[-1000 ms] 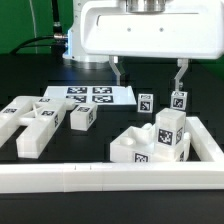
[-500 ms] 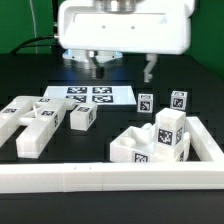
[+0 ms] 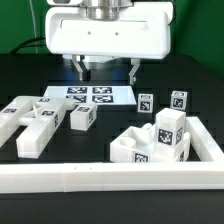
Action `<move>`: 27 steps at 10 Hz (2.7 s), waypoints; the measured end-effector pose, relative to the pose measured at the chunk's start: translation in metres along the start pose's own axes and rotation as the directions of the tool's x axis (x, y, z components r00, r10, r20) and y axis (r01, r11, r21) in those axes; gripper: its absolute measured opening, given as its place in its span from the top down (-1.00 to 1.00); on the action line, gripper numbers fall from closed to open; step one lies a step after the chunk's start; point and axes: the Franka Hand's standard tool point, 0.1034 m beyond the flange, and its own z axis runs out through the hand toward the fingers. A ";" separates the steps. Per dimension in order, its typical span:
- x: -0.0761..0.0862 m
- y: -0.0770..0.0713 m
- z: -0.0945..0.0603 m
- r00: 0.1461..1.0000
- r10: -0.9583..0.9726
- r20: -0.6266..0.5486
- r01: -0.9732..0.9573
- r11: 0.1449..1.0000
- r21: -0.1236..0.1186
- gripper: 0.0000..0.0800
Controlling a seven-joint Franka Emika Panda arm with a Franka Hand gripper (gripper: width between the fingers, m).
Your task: Assemble chair
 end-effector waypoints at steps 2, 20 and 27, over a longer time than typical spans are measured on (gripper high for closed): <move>0.002 0.028 0.007 0.992 -0.025 0.125 0.025 1.000 0.002 -0.62; 0.012 0.056 0.034 0.592 -0.011 0.806 0.067 0.997 -0.036 -0.62; 0.020 0.044 0.050 0.614 -0.065 0.787 0.113 0.994 -0.006 -0.62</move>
Offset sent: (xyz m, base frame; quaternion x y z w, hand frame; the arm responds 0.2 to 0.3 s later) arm 0.0042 -0.0385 -0.0104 0.0291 -0.2013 -0.0252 0.9788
